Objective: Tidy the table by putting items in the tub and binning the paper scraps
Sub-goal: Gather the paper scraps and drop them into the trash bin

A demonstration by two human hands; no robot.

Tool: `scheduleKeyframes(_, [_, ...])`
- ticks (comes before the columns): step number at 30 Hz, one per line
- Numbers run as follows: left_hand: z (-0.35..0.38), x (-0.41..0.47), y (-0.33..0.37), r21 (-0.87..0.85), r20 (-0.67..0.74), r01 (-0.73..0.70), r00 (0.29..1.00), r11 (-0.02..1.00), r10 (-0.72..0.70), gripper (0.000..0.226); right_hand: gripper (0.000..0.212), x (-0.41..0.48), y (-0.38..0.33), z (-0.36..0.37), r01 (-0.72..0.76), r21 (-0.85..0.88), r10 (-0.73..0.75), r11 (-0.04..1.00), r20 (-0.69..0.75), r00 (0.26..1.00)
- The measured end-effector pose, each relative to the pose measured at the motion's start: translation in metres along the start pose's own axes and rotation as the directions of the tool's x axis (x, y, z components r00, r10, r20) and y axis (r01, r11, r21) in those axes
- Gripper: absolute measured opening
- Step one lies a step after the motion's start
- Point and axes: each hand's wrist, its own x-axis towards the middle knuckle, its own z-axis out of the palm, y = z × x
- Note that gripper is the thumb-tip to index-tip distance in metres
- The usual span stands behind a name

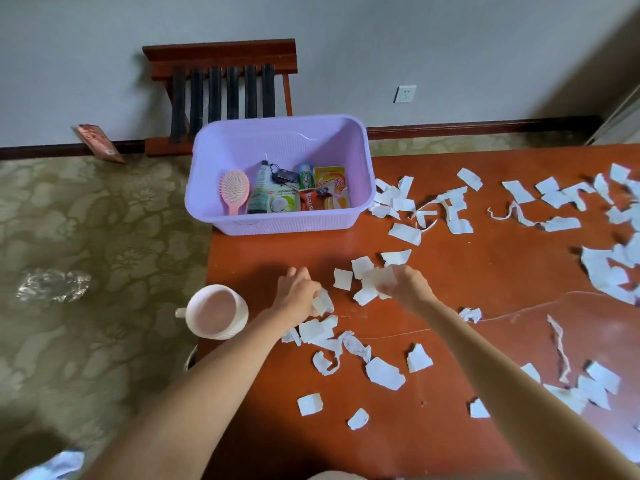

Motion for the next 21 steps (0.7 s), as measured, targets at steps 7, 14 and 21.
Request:
scheduleKeyframes(7, [0.007,-0.002,0.005,-0.008,-0.054,0.010,0.998,1.000,-0.010,0.008,0.047,0.003,-0.006,0.014,0.108,-0.098,-0.107,0.989,0.013,0.994])
scheduleKeyframes(14, [0.006,0.000,-0.001,-0.089,-0.098,0.059,0.993,0.994,-0.068,0.015,0.071,0.000,-0.011,0.030,0.000,-0.103,-0.002,0.995,-0.016,1.000])
scheduleKeyframes(21, [-0.023,-0.004,-0.002,-0.308,-0.187,0.090,0.970,0.947,-0.153,0.024,0.046,-0.023,-0.020,0.027,0.005,0.046,-0.001,0.999,-0.067,0.998])
